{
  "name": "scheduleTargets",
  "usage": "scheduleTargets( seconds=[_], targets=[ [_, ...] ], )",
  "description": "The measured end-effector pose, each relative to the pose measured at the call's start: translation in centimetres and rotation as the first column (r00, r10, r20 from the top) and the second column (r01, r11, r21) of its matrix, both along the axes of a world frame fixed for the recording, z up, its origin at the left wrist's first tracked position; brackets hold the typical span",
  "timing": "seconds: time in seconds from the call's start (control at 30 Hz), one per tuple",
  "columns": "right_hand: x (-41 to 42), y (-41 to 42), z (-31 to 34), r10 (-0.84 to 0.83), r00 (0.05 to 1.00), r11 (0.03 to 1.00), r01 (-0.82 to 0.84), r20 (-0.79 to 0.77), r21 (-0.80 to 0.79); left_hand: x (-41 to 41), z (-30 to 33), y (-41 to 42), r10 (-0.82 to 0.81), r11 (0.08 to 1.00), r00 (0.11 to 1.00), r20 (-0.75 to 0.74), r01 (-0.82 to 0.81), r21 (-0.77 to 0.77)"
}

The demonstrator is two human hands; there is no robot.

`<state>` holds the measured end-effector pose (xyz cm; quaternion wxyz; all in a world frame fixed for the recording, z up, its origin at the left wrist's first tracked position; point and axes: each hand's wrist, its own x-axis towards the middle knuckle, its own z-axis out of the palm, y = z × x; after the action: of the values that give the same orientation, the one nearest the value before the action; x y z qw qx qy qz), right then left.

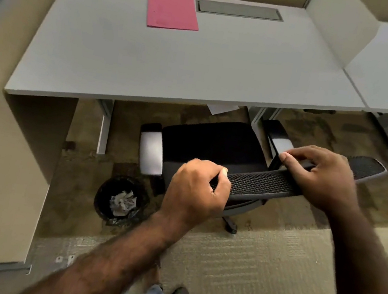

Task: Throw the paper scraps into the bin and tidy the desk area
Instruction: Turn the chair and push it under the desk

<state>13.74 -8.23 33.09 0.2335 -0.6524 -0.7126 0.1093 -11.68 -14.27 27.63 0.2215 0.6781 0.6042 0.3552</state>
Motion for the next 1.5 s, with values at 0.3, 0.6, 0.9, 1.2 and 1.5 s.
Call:
scheduleTargets(
  seconds=[0.3,0.6,0.9,1.2,1.5],
  targets=[
    [-2.2,4.0,-0.2,0.004,0.988,0.998,0.005,0.153,-0.06,-2.5,0.2,3.6,0.011,1.0,1.0,0.022,-0.012,0.027],
    [-6.3,9.2,-0.9,-0.022,0.967,0.992,0.053,0.252,-0.114,-6.3,-0.3,9.2,0.033,0.999,0.999,0.033,-0.034,0.014],
    [-11.3,13.9,-1.0,-0.043,0.976,0.995,0.062,0.212,-0.084,-11.1,-0.2,15.3,0.161,0.986,0.987,0.019,-0.159,-0.054],
    [-11.4,18.0,-0.8,-0.026,0.977,0.994,0.048,0.211,-0.1,-10.7,1.1,17.8,0.142,0.988,0.99,0.011,-0.141,-0.062],
    [-10.6,20.6,-1.2,0.045,0.974,0.995,-0.025,0.223,-0.095,-9.7,1.1,19.1,0.216,0.971,0.976,-0.025,-0.218,-0.095]
  ],
)
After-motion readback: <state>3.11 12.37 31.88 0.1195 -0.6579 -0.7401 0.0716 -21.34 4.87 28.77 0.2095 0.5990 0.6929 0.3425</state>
